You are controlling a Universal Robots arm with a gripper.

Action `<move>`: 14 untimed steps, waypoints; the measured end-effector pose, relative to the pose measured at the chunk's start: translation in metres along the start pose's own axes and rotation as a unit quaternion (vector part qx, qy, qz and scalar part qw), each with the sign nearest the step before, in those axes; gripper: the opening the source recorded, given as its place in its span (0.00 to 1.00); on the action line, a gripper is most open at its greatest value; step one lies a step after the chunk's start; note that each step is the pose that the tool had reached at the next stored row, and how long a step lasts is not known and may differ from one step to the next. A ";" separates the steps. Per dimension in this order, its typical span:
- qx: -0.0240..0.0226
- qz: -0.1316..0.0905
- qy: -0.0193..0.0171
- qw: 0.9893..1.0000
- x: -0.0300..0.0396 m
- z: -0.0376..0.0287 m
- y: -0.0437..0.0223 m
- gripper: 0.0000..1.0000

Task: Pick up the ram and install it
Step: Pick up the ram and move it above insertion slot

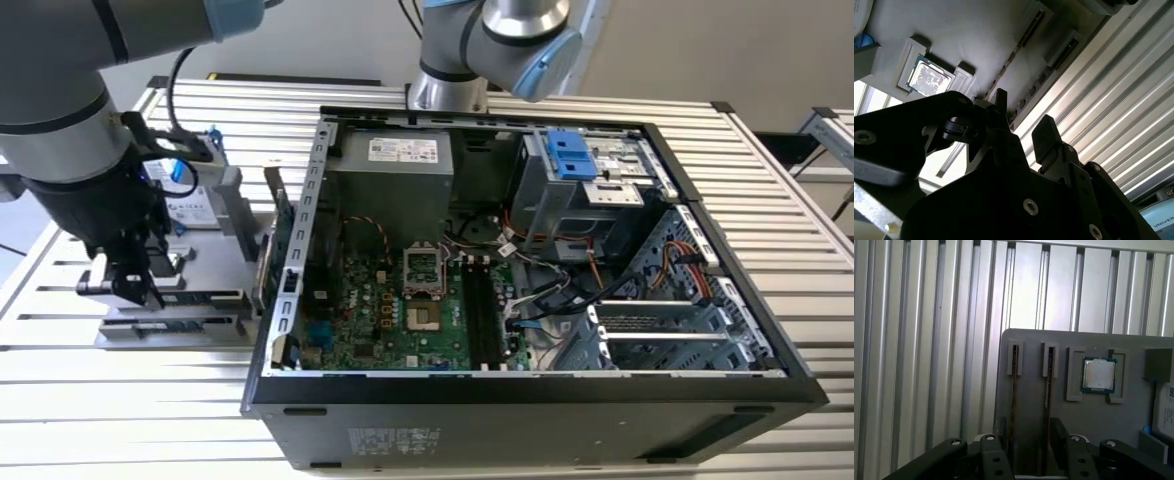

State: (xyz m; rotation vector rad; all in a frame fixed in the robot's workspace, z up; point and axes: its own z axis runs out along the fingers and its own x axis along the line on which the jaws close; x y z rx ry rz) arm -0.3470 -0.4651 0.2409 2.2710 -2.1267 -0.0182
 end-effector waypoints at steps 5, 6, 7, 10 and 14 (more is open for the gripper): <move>0.000 0.000 0.000 1.000 0.0000 0.0034 -0.0001 1.00; 0.000 0.000 0.000 1.000 0.0000 0.0040 -0.0001 1.00; -0.001 0.000 0.000 1.000 0.0000 0.0047 -0.0001 1.00; -0.001 0.000 0.000 1.000 0.0000 0.0064 -0.0002 1.00; -0.002 0.000 0.000 1.000 -0.0001 0.0086 -0.0002 1.00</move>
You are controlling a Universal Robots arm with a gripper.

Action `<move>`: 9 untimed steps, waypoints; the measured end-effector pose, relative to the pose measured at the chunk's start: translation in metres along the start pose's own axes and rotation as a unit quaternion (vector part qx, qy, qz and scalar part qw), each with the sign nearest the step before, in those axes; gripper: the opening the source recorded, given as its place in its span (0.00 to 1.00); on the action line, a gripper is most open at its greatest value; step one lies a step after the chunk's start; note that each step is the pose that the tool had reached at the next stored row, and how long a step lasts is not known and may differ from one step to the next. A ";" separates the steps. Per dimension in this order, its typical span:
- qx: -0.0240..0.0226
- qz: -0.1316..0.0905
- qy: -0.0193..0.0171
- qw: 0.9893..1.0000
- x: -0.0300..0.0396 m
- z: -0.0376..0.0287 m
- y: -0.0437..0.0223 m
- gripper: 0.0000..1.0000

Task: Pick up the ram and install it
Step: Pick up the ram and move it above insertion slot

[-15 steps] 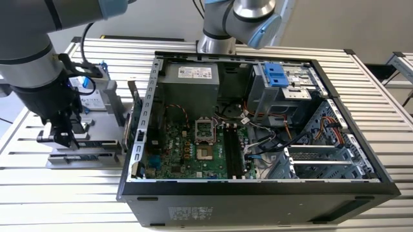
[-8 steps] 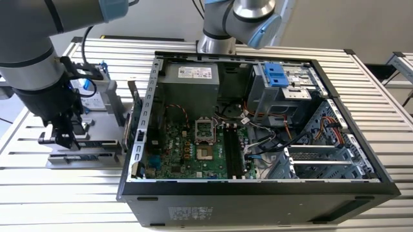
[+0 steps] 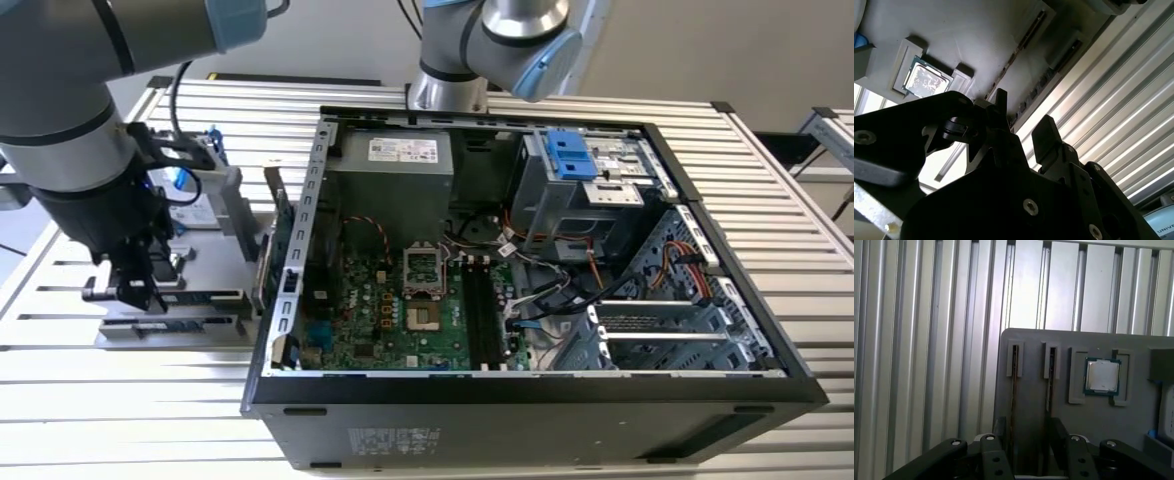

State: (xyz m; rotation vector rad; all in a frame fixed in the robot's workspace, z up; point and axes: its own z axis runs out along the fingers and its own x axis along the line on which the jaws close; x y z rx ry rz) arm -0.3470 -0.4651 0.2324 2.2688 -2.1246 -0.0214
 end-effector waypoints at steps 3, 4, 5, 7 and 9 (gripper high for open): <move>-0.001 0.000 0.000 1.000 0.0000 0.0018 -0.0001 1.00; -0.001 0.000 0.000 1.000 0.0000 0.0024 -0.0001 1.00; -0.001 0.000 0.001 1.000 0.0000 0.0030 -0.0001 1.00; -0.002 0.000 0.001 1.000 0.0000 0.0043 -0.0001 1.00; -0.003 0.000 0.001 1.000 0.0000 0.0058 -0.0002 1.00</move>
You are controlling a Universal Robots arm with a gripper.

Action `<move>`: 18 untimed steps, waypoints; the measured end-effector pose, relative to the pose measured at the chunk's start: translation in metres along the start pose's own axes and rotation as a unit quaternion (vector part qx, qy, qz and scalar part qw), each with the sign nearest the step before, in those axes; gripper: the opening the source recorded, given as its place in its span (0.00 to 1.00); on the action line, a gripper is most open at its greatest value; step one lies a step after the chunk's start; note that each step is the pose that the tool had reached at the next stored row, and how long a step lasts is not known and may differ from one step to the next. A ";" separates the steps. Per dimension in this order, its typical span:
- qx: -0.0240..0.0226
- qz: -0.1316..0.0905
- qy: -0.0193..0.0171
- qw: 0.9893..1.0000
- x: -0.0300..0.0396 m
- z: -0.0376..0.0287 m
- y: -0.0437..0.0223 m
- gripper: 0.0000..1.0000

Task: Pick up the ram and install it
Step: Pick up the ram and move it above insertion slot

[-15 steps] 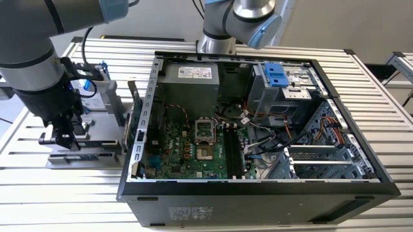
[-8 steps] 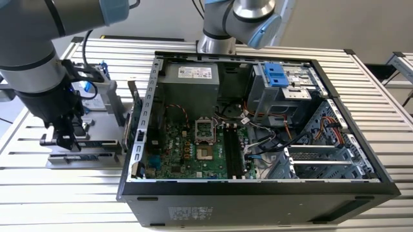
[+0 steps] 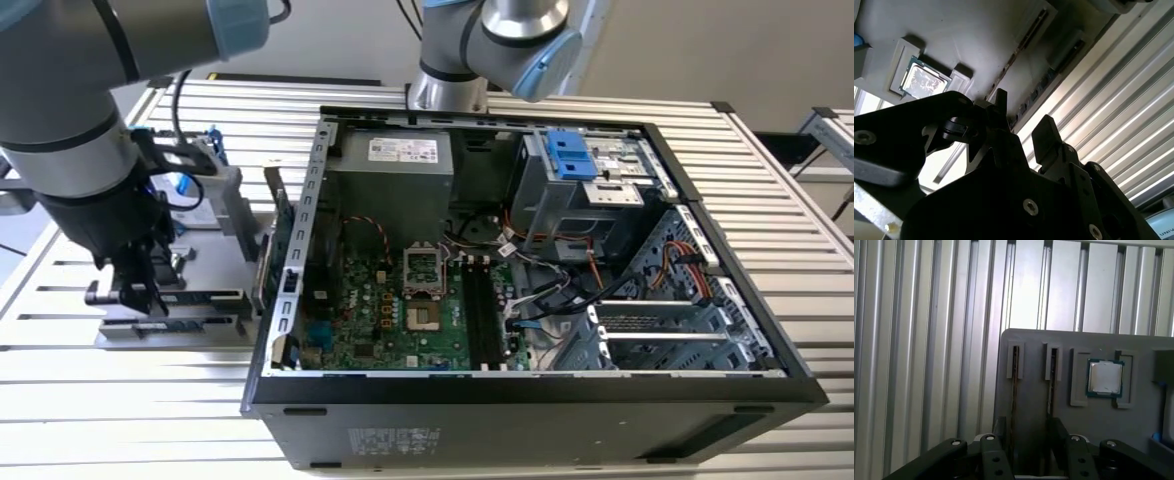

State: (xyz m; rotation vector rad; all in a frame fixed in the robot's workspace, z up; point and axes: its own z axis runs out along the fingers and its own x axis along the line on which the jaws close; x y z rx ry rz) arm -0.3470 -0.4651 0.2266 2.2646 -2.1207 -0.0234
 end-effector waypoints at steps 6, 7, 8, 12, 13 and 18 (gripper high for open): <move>-0.002 0.000 0.002 1.000 -0.0001 0.0044 -0.0002 1.00; -0.003 0.000 0.002 1.000 -0.0001 0.0052 -0.0002 1.00; -0.003 0.000 0.002 1.000 -0.0001 0.0060 -0.0002 1.00; -0.004 0.000 0.003 1.000 -0.0001 0.0086 -0.0003 1.00; -0.004 0.000 0.003 1.000 -0.0001 0.0085 -0.0003 1.00; -0.005 0.000 0.003 1.000 -0.0002 0.0090 -0.0003 1.00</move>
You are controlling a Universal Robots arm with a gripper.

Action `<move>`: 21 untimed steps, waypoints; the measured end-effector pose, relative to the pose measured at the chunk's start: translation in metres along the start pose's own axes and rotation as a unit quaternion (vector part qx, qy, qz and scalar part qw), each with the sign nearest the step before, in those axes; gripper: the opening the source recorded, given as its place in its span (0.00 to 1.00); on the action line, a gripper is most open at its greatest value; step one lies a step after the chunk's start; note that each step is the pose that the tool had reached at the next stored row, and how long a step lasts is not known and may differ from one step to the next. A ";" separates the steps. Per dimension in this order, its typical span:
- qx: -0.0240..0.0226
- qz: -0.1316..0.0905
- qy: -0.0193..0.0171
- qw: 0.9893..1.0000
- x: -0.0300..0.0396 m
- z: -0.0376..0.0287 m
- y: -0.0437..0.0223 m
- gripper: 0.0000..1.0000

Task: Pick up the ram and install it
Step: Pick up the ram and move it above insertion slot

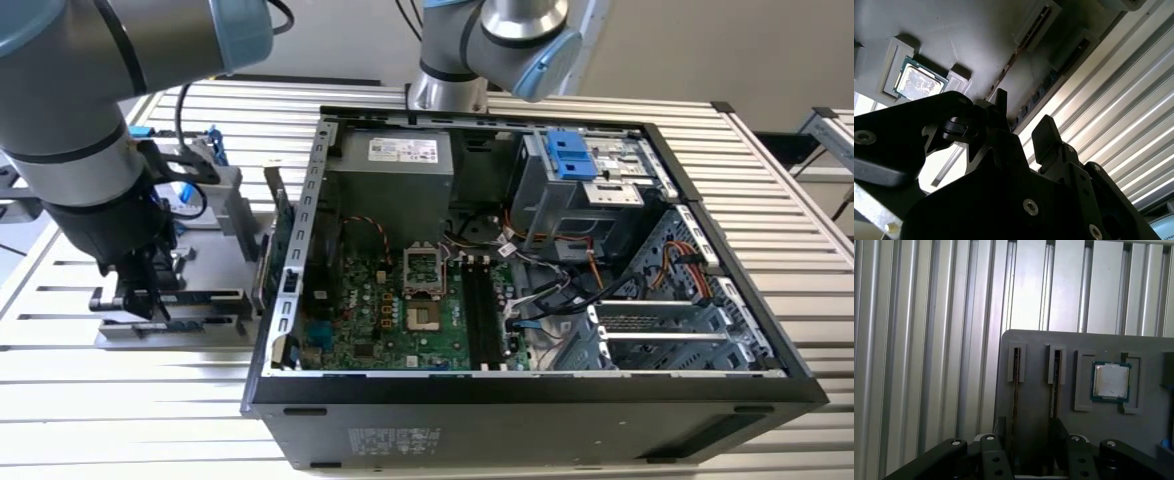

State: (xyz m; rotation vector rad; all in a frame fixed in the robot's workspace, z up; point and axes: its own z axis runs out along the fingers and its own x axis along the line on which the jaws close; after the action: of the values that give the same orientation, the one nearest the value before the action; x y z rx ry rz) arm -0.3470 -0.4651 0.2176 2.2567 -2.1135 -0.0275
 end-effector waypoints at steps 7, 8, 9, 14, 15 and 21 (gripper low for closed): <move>-0.001 0.000 0.000 1.000 0.0000 0.0008 0.0000 1.00; -0.001 0.000 0.000 1.000 0.0000 0.0009 -0.0001 1.00; -0.002 0.000 0.000 1.000 0.0000 0.0011 -0.0001 1.00; -0.004 0.000 0.000 1.000 0.0000 0.0013 0.0000 1.00; -0.004 0.000 0.000 1.000 0.0000 0.0014 0.0000 1.00; -0.004 0.000 0.000 1.000 0.0001 0.0031 -0.0002 1.00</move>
State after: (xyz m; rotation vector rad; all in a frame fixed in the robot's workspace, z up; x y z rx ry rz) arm -0.3470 -0.4652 0.2145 2.2529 -2.1096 -0.0360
